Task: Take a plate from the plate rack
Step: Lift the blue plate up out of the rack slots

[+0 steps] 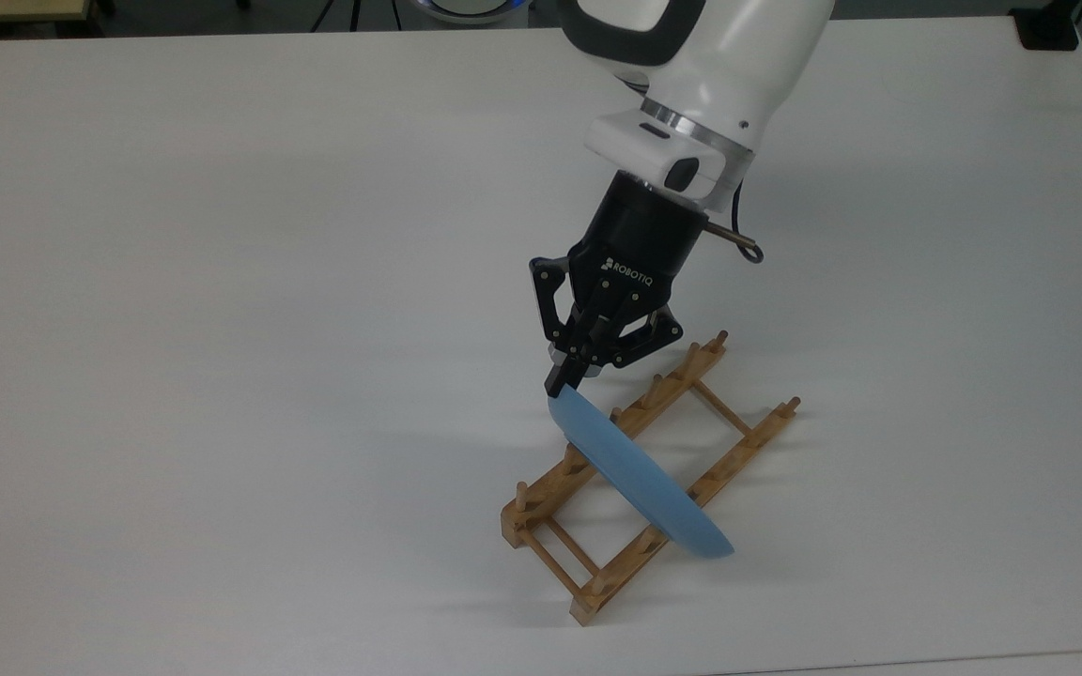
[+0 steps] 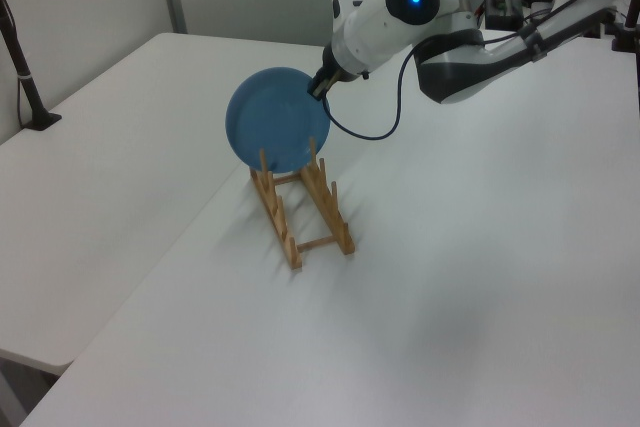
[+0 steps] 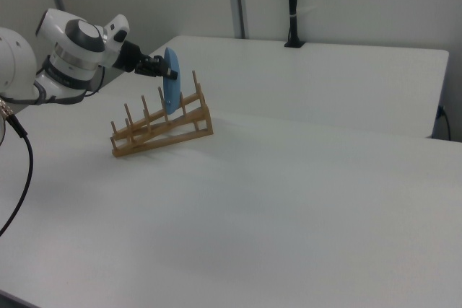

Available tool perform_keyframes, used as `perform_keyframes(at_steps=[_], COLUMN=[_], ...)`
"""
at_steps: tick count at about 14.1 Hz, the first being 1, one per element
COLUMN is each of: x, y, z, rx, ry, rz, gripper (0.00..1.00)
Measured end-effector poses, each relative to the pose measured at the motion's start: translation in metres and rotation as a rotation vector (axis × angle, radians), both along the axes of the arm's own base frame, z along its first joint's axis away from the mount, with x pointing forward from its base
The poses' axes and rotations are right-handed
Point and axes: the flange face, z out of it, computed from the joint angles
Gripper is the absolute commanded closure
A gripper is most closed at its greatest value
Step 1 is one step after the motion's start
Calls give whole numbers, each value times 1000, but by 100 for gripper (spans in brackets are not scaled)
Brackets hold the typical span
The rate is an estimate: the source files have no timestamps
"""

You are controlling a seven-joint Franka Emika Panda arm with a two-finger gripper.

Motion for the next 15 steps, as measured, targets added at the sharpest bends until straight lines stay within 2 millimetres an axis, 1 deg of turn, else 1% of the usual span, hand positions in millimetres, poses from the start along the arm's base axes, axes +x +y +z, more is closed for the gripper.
perform_keyframes(at_steps=[2,3,6,8,10,12,13,14,15], x=[-2,-4,-7,-8,-10,-13,-14,-16,-18], y=[-4,-10,-32,-48,-64,-86,-100,-122,-134], z=[22,35,66,77,79,77,75,73,69], rx=[-13,-19,0,48,93,167,206,246,259], ry=[-18,-28,-49,-28,48,165,228,320,381], rz=[13,12,-20,-43,-41,3,39,92,123], gripper=[100,100,100,100,100,100,100,100,100])
